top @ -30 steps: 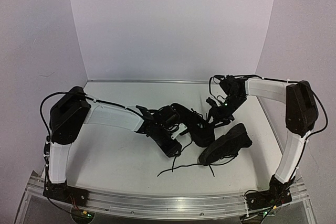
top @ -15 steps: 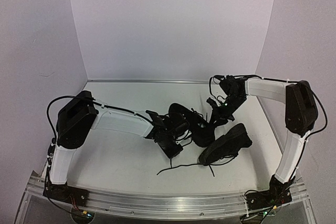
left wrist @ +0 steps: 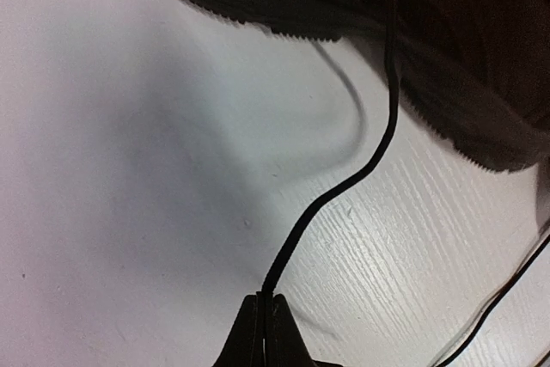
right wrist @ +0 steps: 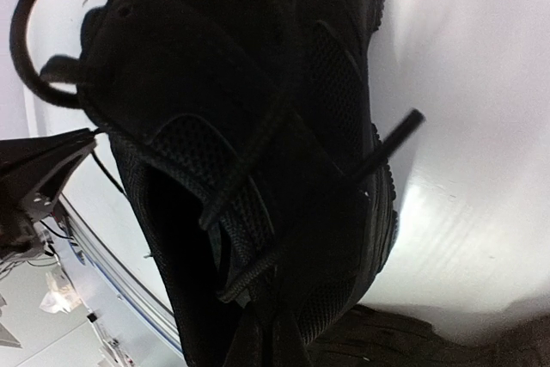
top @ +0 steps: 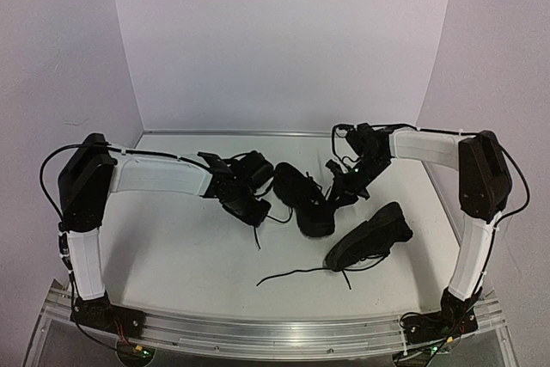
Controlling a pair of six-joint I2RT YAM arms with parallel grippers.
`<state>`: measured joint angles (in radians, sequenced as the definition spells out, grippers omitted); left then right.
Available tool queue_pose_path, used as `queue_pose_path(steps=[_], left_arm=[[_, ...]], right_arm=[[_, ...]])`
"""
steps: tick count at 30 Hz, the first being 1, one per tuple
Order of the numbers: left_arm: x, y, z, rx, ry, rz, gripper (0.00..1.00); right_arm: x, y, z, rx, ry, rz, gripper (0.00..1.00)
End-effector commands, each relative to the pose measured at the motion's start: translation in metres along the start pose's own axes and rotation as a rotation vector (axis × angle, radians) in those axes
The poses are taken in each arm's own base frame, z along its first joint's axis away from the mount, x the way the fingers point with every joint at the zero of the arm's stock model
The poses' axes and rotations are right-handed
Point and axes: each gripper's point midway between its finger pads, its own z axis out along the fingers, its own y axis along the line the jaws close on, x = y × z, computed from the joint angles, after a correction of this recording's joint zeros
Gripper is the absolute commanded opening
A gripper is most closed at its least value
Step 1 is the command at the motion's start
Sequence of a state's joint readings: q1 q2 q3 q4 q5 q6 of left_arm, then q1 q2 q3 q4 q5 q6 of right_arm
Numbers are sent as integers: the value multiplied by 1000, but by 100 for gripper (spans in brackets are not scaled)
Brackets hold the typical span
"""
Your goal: Tie the shoes
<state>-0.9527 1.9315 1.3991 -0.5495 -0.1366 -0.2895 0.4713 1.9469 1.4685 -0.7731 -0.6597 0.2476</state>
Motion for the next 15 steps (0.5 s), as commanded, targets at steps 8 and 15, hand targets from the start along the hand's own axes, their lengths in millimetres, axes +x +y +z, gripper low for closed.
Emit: queue_pose_path(steps=[8, 15], left_arm=[[2, 35, -61, -41, -74, -214, 0], [-38, 73, -98, 13, -204, -285, 0]], right_arm=[[12, 87, 32, -163, 1, -115, 0], [0, 105, 22, -197, -30, -125, 38]])
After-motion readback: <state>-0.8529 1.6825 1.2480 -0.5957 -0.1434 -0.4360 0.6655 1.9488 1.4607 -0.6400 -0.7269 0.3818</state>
